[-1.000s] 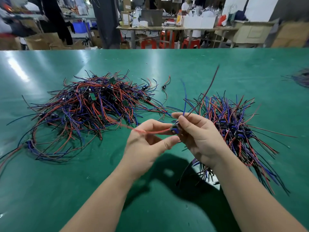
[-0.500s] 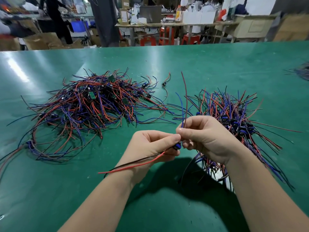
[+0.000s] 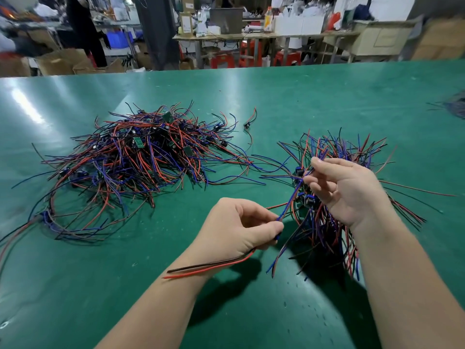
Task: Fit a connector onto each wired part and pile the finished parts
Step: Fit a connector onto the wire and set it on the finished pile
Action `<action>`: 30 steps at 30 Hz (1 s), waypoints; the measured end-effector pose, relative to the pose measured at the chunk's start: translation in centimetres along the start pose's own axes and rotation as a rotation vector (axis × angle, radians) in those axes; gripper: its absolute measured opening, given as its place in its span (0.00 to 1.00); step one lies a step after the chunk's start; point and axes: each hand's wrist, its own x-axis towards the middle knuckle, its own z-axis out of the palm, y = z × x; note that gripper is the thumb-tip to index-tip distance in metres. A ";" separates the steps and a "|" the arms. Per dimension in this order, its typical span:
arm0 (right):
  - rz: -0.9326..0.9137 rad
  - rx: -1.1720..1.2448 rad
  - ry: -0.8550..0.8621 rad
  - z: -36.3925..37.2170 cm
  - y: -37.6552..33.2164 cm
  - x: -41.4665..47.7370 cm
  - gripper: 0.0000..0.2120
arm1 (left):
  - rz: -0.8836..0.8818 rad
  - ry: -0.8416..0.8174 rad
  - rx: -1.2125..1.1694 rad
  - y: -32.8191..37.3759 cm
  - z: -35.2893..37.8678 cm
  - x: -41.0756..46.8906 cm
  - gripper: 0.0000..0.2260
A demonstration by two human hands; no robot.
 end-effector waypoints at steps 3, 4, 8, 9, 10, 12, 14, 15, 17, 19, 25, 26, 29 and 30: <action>-0.053 0.094 0.044 0.4 0.5 0.2 0.06 | 0.020 0.023 -0.006 -0.1 -0.2 0.2 0.06; -0.067 0.121 0.057 0.5 0.7 0.2 0.05 | 0.023 0.028 -0.013 -0.1 -0.2 0.2 0.06; -0.171 0.187 0.153 0.7 0.9 0.3 0.10 | 0.068 0.119 -0.061 -0.2 -0.2 0.2 0.06; -0.217 0.136 0.174 0.8 1.1 0.4 0.09 | 0.083 0.180 -0.092 -0.2 -0.2 0.3 0.06; -0.254 0.051 0.167 1.0 1.3 0.3 0.07 | 0.093 0.251 -0.128 -0.2 -0.3 0.5 0.06; -0.268 -0.163 0.019 1.6 2.3 -0.1 0.06 | 0.115 0.383 -0.185 -0.2 -0.8 1.0 0.05; -0.228 -0.352 -0.241 2.6 3.6 -0.9 0.04 | 0.137 0.456 -0.185 -0.4 -1.2 1.3 0.05; -0.234 -0.434 -0.346 3.1 4.2 -1.4 0.03 | 0.147 0.468 -0.161 -0.5 -1.3 1.4 0.05; -0.355 -0.620 -0.413 3.7 5.3 -2.0 0.02 | 0.169 0.461 -0.097 -0.9 -1.3 1.2 0.08; -0.479 -0.732 -0.373 3.9 5.6 -2.3 0.05 | 0.186 0.436 -0.052 -1.0 -1.2 1.1 0.10; -0.396 -0.621 -0.352 3.5 4.9 -2.4 0.05 | 0.255 0.373 0.068 -1.1 -1.4 0.9 0.09; -0.361 -0.576 -0.349 3.5 4.7 -2.3 0.07 | 0.264 0.330 0.088 -1.1 -1.3 0.8 0.11; -0.322 -0.470 -0.303 3.1 4.3 -1.8 0.11 | 0.285 0.265 0.200 -1.3 -0.8 0.5 0.19; -0.309 -0.417 -0.288 3.0 4.2 -1.7 0.12 | 0.306 0.247 0.227 -1.3 -0.8 0.4 0.21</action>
